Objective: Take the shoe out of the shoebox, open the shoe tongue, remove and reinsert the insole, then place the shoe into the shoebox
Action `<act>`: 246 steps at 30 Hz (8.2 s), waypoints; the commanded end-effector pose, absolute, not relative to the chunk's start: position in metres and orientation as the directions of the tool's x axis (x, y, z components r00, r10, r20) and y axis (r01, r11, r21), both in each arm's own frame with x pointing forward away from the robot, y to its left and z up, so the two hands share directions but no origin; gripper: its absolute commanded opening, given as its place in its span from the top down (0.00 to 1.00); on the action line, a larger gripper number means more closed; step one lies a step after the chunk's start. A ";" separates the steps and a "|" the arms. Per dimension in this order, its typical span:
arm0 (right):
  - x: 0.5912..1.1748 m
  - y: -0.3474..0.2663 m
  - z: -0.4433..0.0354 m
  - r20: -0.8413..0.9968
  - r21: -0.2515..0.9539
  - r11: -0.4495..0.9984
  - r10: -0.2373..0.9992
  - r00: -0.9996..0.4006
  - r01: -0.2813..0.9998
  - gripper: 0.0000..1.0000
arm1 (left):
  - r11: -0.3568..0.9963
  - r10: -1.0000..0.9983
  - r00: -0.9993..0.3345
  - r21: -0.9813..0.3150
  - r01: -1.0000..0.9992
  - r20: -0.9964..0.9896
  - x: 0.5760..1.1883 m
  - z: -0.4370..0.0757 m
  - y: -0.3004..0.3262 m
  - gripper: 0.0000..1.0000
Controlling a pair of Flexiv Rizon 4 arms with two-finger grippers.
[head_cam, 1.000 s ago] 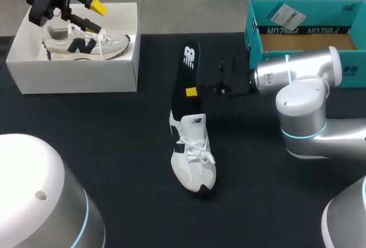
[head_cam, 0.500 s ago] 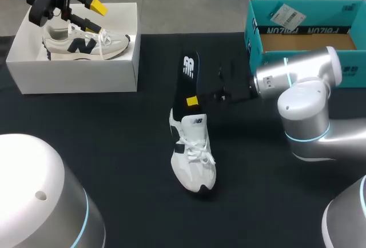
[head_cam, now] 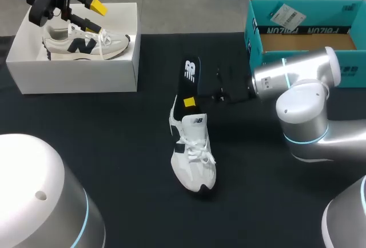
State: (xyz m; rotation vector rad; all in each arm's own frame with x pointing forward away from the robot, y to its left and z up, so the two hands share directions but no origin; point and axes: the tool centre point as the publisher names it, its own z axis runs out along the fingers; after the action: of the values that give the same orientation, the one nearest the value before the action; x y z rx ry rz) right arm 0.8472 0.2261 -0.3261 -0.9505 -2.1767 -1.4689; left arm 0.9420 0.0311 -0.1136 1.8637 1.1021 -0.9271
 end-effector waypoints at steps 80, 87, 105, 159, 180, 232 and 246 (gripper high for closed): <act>0.835 0.236 -0.331 0.665 0.603 0.286 0.335 -0.667 0.745 0.55 | -0.334 0.356 0.363 0.246 0.910 -0.861 0.942 -0.113 0.031 0.00; 0.855 0.234 -0.323 0.639 0.624 0.306 0.330 -0.695 0.719 0.70 | -0.334 0.356 0.363 0.246 0.910 -0.861 0.942 -0.113 0.031 0.00; 0.828 0.240 -0.345 0.723 0.552 0.291 0.299 -0.623 0.781 1.00 | -0.334 0.356 0.363 0.246 0.910 -0.861 0.942 -0.113 0.031 0.00; 0.820 0.240 -0.345 0.730 0.500 0.319 0.344 -0.590 0.805 0.21 | -0.334 0.356 0.363 0.246 0.910 -0.861 0.942 -0.113 0.031 0.00; 0.822 0.236 -0.310 0.670 0.529 0.348 0.389 -0.632 0.774 0.00 | -0.334 0.356 0.363 0.246 0.910 -0.861 0.942 -0.113 0.031 0.00; 0.839 0.237 -0.277 0.717 0.442 0.214 0.499 -0.487 0.871 0.00 | -0.334 0.356 0.363 0.246 0.910 -0.861 0.942 -0.113 0.031 0.00; 0.835 0.228 -0.271 0.636 0.312 0.251 0.661 -0.398 0.916 0.00 | -0.334 0.356 0.363 0.246 0.910 -0.861 0.942 -0.113 0.031 0.00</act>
State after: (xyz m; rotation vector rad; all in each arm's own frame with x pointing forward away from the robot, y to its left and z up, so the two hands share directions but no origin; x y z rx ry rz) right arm 0.8342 0.2270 -0.2785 -1.3903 -2.0975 -0.9989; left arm 0.9420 0.0312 -0.1136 1.8638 1.1021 -0.9271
